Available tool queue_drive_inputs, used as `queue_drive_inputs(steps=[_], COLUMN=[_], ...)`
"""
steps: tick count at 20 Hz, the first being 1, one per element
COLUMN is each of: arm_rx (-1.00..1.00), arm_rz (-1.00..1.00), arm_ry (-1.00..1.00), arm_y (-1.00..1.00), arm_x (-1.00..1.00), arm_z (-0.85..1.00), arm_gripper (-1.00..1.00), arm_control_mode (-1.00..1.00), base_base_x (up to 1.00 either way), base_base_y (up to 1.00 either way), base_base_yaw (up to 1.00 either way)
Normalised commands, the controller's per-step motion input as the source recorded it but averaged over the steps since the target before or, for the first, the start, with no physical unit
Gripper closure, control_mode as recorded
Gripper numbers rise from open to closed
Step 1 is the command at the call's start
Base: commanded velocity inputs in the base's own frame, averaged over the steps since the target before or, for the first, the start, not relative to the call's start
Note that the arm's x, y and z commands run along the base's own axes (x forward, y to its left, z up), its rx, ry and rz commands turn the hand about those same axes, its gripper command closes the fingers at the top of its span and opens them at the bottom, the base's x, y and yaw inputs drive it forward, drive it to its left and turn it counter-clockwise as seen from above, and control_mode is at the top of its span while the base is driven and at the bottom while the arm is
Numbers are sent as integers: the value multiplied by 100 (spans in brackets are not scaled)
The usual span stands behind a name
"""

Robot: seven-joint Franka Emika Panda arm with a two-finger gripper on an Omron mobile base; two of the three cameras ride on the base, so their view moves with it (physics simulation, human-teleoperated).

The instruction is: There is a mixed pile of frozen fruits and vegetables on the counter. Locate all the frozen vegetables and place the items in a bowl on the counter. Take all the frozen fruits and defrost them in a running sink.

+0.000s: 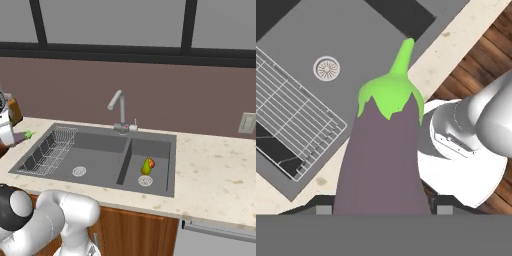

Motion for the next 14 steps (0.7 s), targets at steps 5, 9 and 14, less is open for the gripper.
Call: queue_drive_inputs(steps=[5, 9, 14], arm_rx=[-7, -6, -3], arm_rz=[0, 0, 0], arm_ry=[2, 4, 5], arm_y=[62, 62, 62], arm_x=[0, 2, 5], arm_z=[0, 0, -4], arm_gripper=[100, 100, 100], arm_control_mode=[-100, -100, -100], base_base_x=[0, 0, 0], base_base_y=[0, 0, 0], base_base_yaw=[0, 0, 0])
